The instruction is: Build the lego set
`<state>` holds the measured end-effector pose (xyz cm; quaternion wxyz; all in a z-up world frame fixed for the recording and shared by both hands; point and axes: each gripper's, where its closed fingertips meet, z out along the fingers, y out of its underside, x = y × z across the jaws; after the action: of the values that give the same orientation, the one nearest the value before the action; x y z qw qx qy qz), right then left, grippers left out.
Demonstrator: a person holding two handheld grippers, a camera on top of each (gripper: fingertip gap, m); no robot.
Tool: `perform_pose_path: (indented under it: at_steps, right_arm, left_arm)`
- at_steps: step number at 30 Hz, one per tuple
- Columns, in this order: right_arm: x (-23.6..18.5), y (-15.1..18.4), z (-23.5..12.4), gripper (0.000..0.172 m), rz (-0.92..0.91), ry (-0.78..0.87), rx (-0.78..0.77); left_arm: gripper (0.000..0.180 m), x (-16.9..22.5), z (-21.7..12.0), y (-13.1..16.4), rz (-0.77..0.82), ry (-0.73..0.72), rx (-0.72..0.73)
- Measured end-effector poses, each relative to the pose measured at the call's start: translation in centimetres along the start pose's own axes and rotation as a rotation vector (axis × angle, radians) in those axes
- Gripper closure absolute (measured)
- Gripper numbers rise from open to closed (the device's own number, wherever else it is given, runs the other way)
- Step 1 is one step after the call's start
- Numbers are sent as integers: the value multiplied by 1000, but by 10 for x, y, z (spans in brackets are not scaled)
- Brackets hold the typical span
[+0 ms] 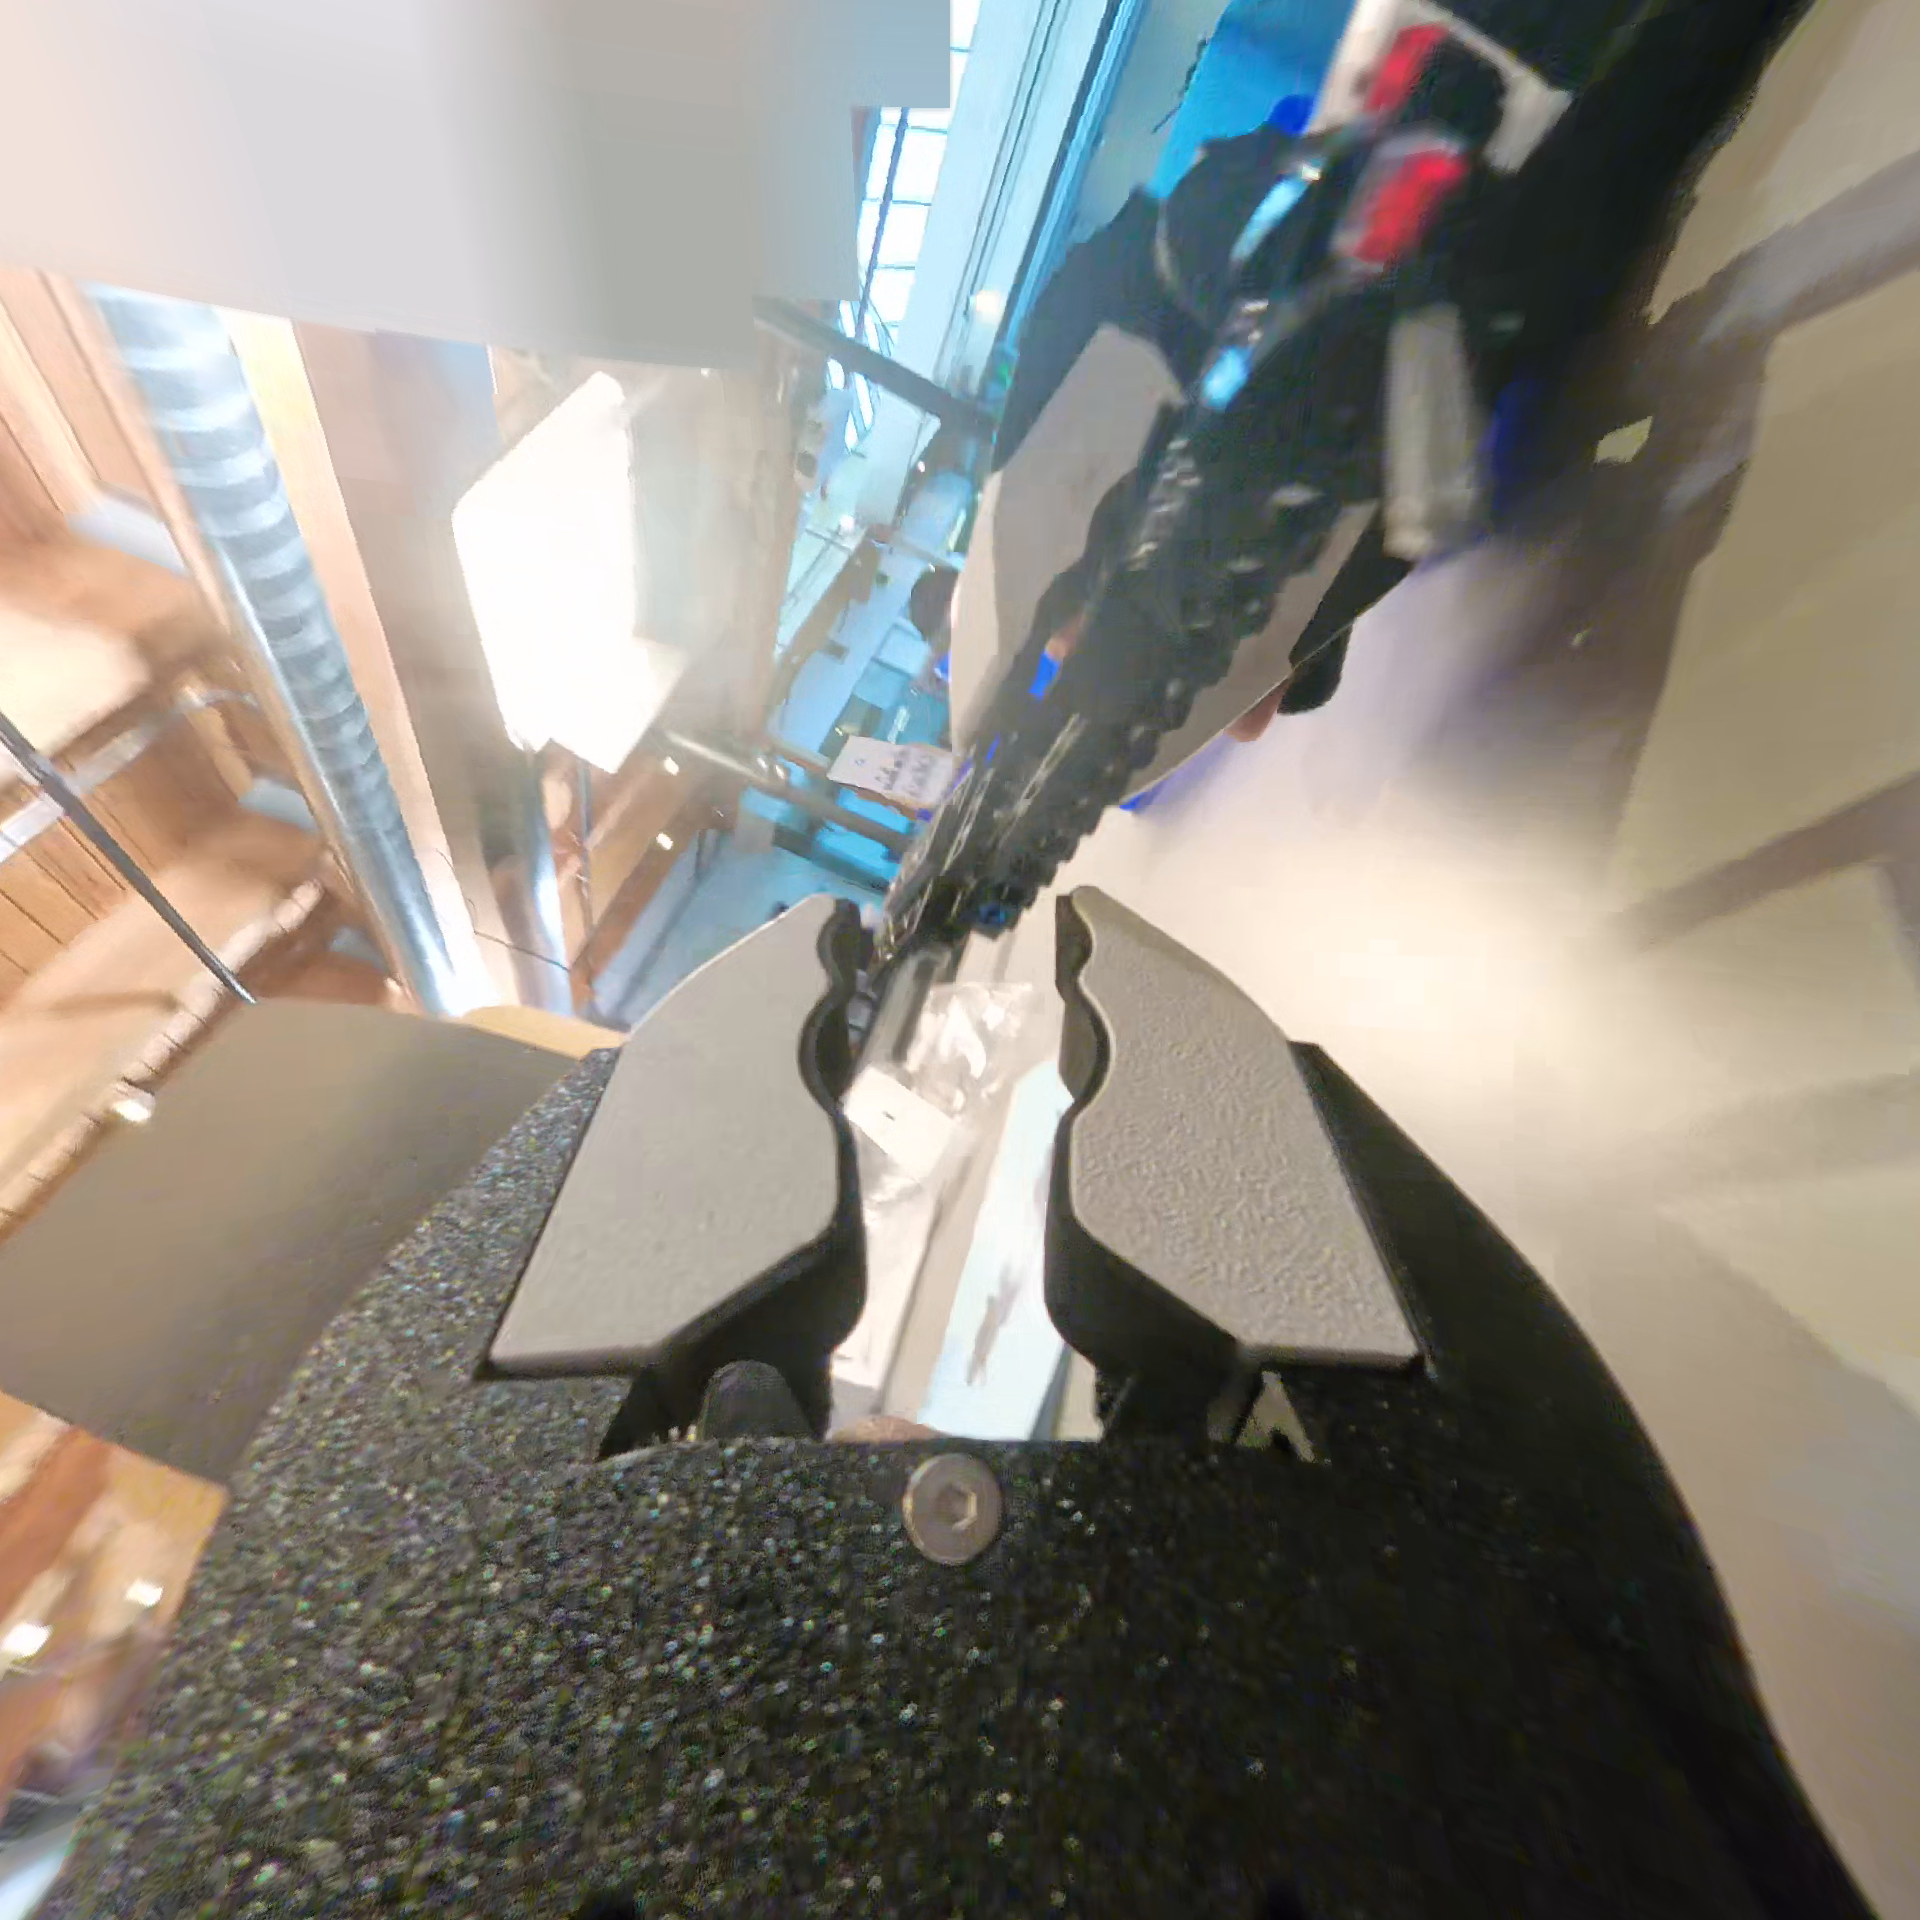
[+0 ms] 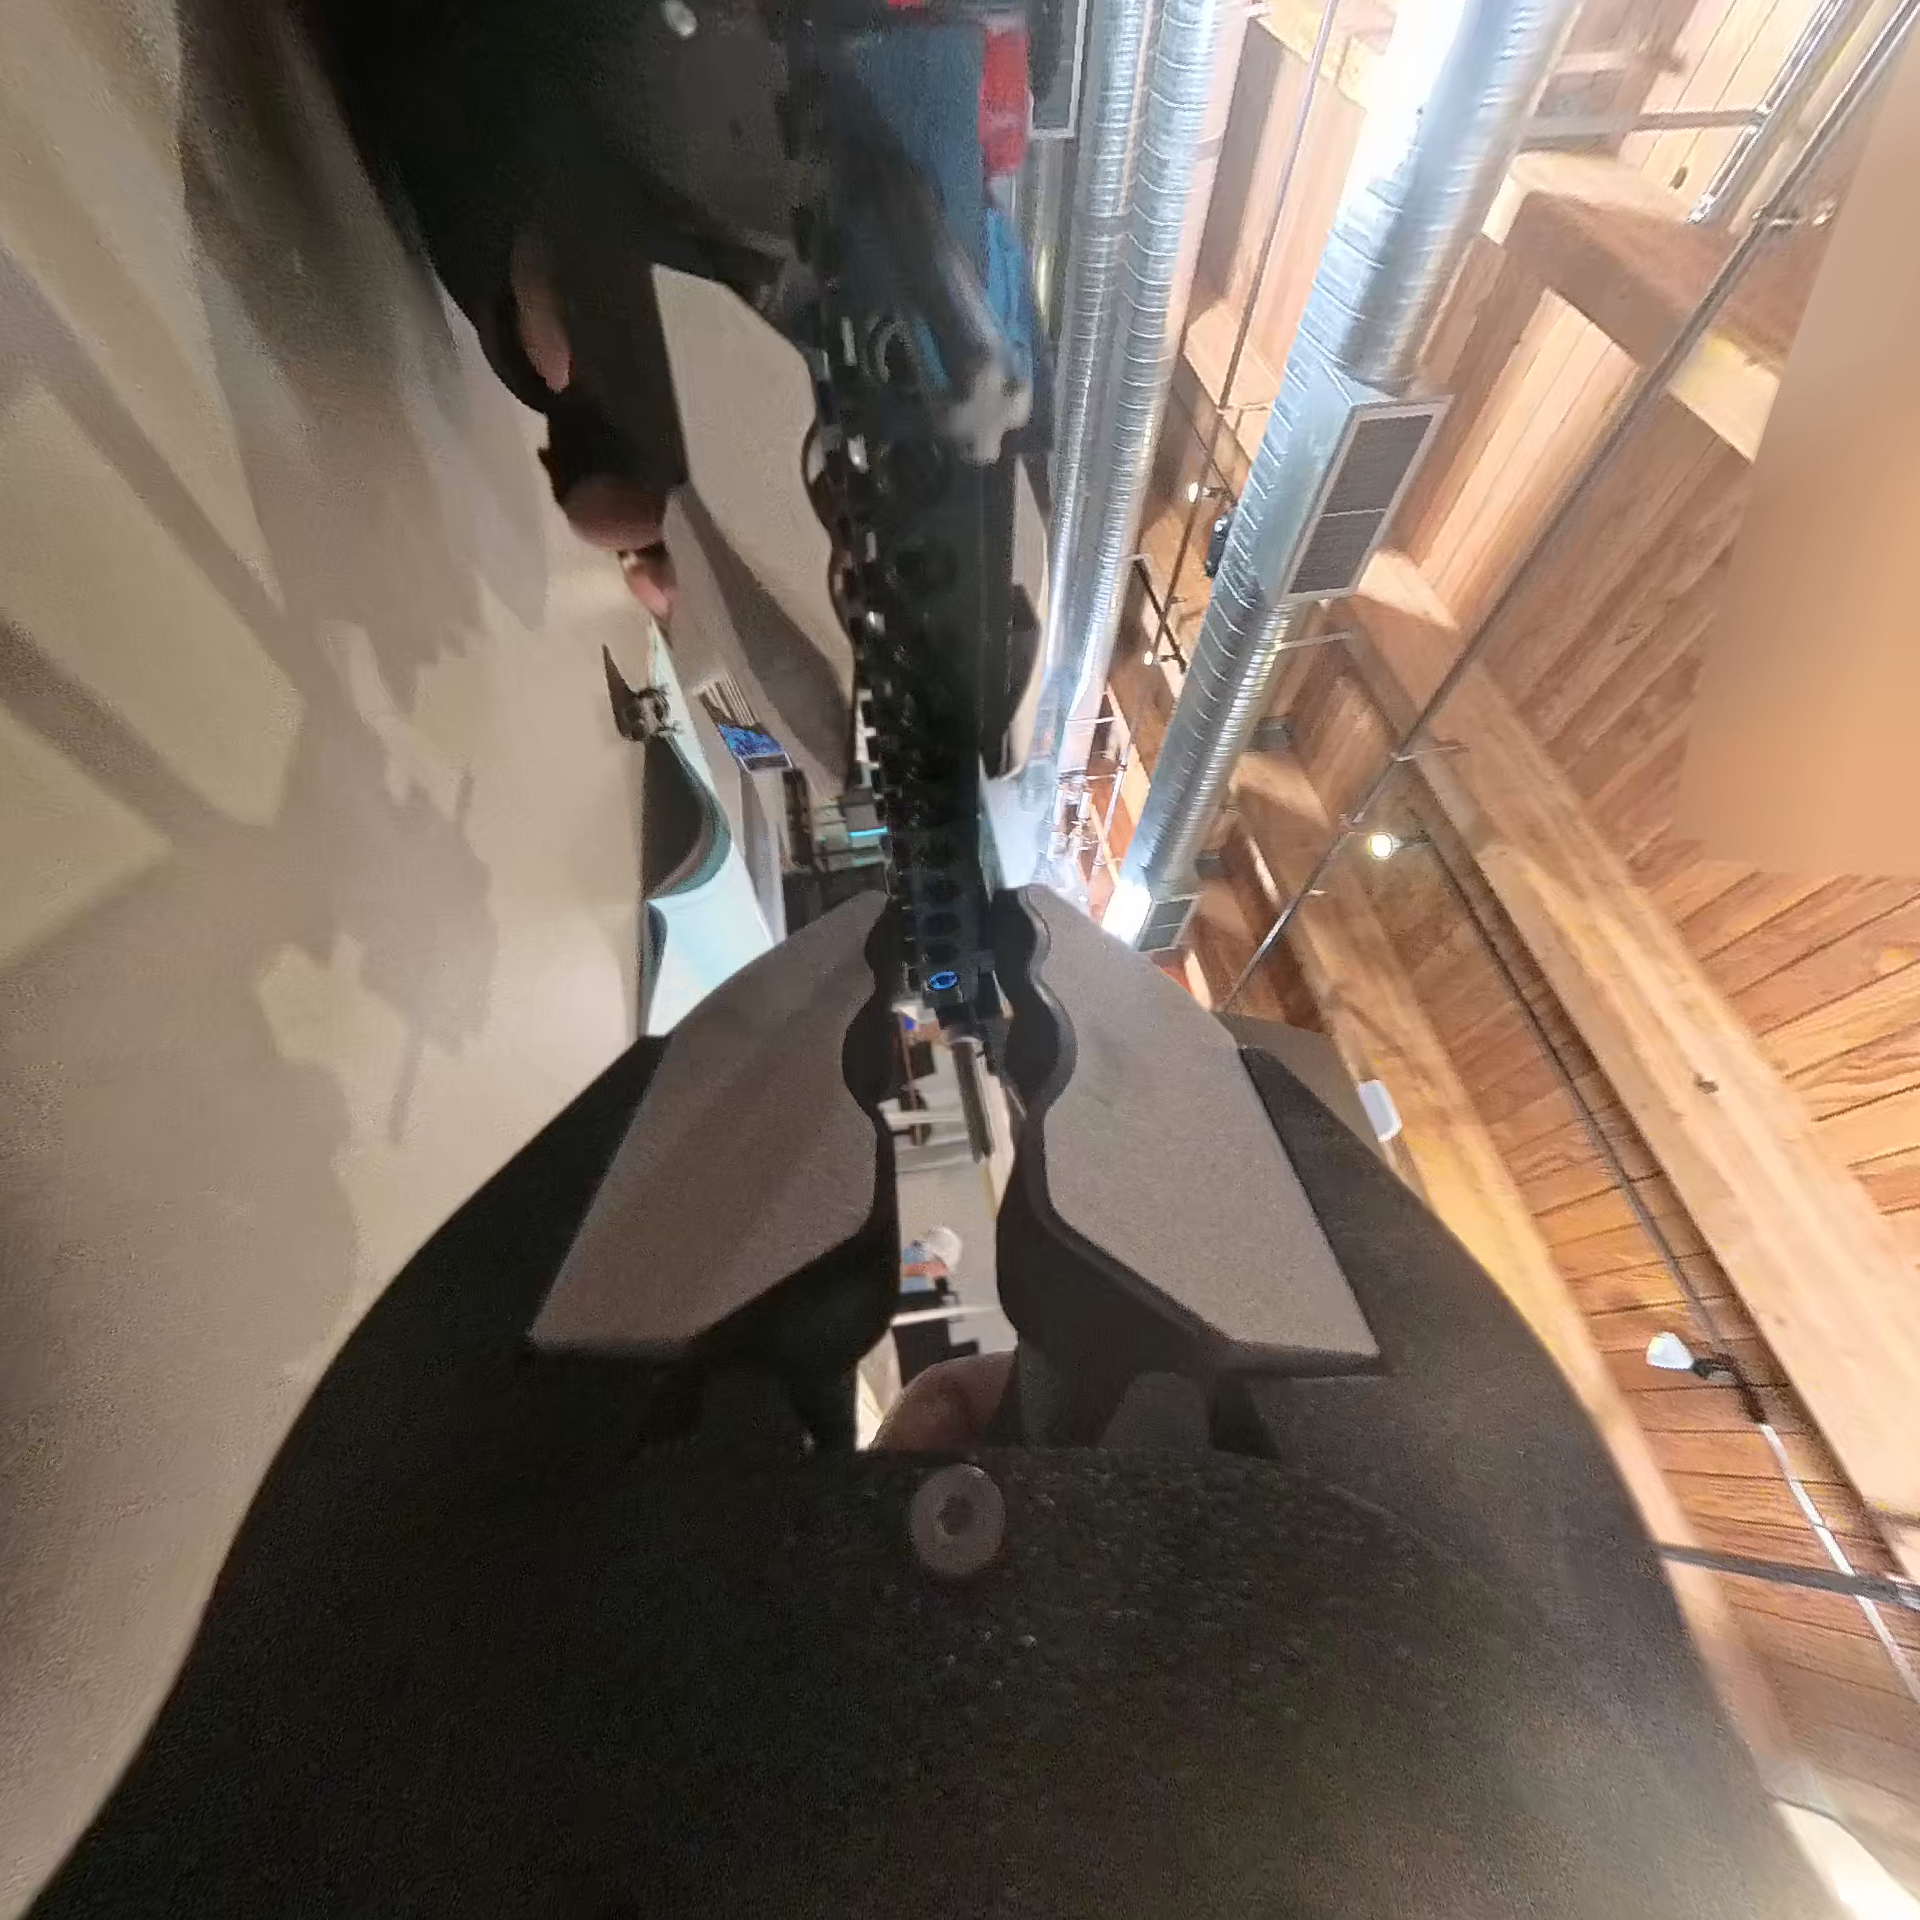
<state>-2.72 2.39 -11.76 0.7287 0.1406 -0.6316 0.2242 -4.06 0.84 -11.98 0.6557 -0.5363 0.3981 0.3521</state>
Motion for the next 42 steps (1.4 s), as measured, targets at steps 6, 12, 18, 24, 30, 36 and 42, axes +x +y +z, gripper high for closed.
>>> perform_pose_path:
  at_steps: [6,12,18,24,30,36,42]
  right_arm:
    - [1,12,0,155,-99,40,-50]
    - [1,16,3,155,-192,71,-73]
    - [-3,17,5,155,-247,71,-72]
    - [-4,17,7,154,-273,87,-84]
    - [-11,21,7,153,-293,60,-112]
    - [-15,25,9,151,-259,33,-126]
    - [-17,26,9,153,-259,22,-127]
  left_arm:
    - [161,-14,-3,21,-651,156,-35]
    - [151,-7,1,20,-1565,478,-35]
    - [151,20,4,6,-1774,671,-90]
    - [165,18,10,6,-1845,621,-62]
    - [167,14,13,13,-1940,559,-56]
    - [168,14,14,18,-2036,521,-62]
    - [168,15,15,19,-2098,512,-62]
